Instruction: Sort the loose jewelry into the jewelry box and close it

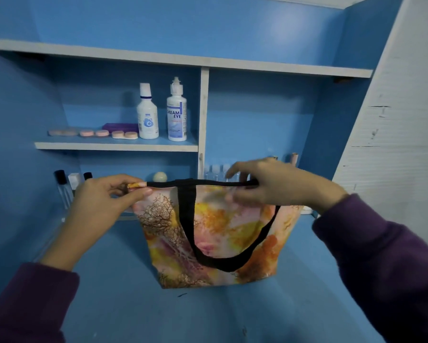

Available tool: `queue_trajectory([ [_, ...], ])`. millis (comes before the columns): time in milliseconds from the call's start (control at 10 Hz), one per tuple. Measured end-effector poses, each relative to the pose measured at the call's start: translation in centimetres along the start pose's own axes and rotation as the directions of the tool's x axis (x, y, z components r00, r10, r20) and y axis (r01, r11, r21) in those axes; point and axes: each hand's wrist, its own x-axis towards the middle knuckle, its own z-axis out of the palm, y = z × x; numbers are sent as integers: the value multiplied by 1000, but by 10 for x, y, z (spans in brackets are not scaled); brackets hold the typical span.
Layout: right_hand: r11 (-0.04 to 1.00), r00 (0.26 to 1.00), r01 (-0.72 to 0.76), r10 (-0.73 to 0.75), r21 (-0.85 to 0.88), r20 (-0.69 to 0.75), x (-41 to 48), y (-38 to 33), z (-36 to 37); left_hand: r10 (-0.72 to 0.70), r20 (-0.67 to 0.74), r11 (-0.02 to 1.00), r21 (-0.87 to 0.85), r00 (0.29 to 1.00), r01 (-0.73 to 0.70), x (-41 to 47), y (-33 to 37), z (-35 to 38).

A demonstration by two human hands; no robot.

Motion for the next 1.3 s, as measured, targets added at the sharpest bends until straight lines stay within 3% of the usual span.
queue_trajectory([
  [100,956,998,62,-58,-288,24,12,-11,0,-60,-142,994,-100,988,46,-11,-2,20],
  [200,942,997,35,-13,-334,69,14,-9,-7,-179,-243,978,-151,953,145,-37,-9,57],
  [300,962,988,-48,85,-267,131,8,-3,-12,-350,-223,926,-232,910,299,-71,-7,106],
  [400,971,978,-142,168,-191,127,2,8,-13,-415,-43,848,-381,909,369,-96,4,159],
  [500,954,942,-291,298,-69,151,-6,20,-18,-325,159,825,-433,932,362,-109,21,200],
  [700,890,873,-457,450,-9,190,-33,42,-28,-272,427,764,-449,862,464,-104,42,248],
  [900,821,807,-571,560,5,186,-50,62,-33,-233,597,739,-404,767,539,-96,59,273],
  [1000,822,811,-570,566,-15,147,-53,64,-30,-238,626,735,-384,743,559,-89,61,282],
  [1100,823,815,-559,567,-95,121,-56,67,-28,-241,653,740,-355,718,571,-87,60,290],
  [1200,809,821,-533,565,-248,82,-57,63,-29,-243,685,672,-391,687,628,-86,55,288],
  [1300,810,878,-470,470,-349,-92,-64,62,-33,-288,670,615,-419,684,668,-87,46,278],
])
